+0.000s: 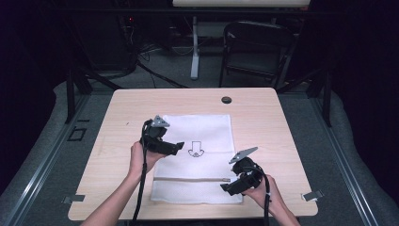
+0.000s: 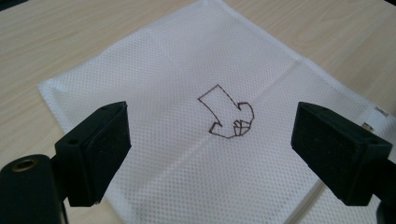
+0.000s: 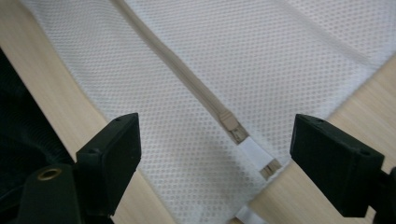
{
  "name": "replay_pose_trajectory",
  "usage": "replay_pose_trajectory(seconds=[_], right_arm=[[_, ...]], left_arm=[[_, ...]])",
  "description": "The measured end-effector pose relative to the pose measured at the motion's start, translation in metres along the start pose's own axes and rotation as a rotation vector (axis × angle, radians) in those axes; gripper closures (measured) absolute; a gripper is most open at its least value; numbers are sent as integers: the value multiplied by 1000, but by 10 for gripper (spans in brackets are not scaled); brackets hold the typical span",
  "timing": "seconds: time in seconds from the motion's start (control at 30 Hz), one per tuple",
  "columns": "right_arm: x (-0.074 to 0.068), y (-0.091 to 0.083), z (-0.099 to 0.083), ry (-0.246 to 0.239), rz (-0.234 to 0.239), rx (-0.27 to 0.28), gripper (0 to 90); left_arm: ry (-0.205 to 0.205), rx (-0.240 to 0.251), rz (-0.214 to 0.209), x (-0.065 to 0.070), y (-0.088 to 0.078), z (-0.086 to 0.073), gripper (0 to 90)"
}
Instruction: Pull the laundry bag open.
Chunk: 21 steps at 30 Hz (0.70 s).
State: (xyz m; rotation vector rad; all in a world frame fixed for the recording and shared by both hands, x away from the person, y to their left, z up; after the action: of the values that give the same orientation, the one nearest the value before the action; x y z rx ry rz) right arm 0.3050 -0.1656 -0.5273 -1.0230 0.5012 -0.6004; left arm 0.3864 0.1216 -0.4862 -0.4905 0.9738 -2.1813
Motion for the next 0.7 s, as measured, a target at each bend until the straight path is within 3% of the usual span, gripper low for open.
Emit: replay_pose_trajectory(seconds=[0.1,0.2,0.33,0.7], right_arm=[[6,-2,-2,19,-23,11,221],[12,-2,-3,48,-42,9,297],[15,-1,-6,61,-56,5,482],[19,10,-10,101,-71,-45,828]], left_arm=[[-5,4,-21,4,1,-9,125],[15,-17,-35,8,3,-16,128],[29,-33,-54,13,5,-24,132],[82,-48,-95,30,15,-28,151]])
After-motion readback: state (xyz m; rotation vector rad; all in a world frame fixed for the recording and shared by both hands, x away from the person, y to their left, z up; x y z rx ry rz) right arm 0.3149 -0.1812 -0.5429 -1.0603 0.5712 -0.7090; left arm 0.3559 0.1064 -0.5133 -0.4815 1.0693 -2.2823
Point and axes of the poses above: each handheld gripper's, and its own axes: y roughly forward along the jaws, z roughly out of its top, x roughly to its right, the point moved 2 cm from there along y, roughly forward along the jaws, and after that the axes turned 6 degrees about -x, right-handed, at the moved point
